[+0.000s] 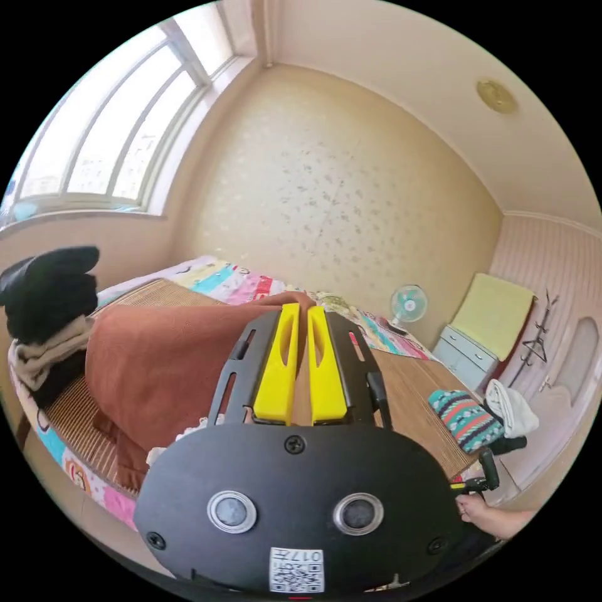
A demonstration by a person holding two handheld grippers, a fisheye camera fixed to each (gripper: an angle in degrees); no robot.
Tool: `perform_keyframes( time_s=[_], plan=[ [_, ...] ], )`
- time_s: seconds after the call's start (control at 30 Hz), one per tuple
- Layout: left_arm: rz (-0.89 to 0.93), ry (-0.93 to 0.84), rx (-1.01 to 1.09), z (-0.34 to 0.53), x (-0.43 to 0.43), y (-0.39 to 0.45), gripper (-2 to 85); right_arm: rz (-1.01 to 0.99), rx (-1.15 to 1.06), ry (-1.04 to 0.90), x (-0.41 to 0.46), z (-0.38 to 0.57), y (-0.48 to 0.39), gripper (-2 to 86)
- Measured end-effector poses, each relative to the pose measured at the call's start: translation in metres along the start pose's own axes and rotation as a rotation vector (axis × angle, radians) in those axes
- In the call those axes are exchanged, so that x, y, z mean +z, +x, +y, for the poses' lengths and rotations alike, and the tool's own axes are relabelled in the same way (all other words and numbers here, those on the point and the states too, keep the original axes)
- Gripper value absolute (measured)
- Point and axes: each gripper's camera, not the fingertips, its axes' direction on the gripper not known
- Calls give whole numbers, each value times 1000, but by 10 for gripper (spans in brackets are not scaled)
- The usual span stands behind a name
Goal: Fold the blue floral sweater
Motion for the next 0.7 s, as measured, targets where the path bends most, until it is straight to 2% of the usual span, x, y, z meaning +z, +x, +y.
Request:
perform_keyframes(
  time_s=[0.07,0.13,0.17,0.23,0.33,0.43,0.57,0.7],
  plan=[
    [199,-24,76,8,32,70,8,12,-9,11,9,4,2,3],
    [430,-140,145,49,83,165,12,27,-15,19,15,7,3,3],
    [469,-186,173,66,95,191,13,40,-21,22,20,8,2,3],
    [552,-398,304,154,130,291,20,59,-26,27,27,10,1,4],
    [601,-611,410,273,130,375,32,74,-25,30,35,12,1,5],
    [530,-709,416,336,100,393,48,49,-25,-12,37,16,5,7],
    [441,-768,317,345,72,359,63,62,26,-124,28,24,26,11],
    [418,-731,168,321,53,299,3,112,80,44,-10,17,36,26]
  ],
)
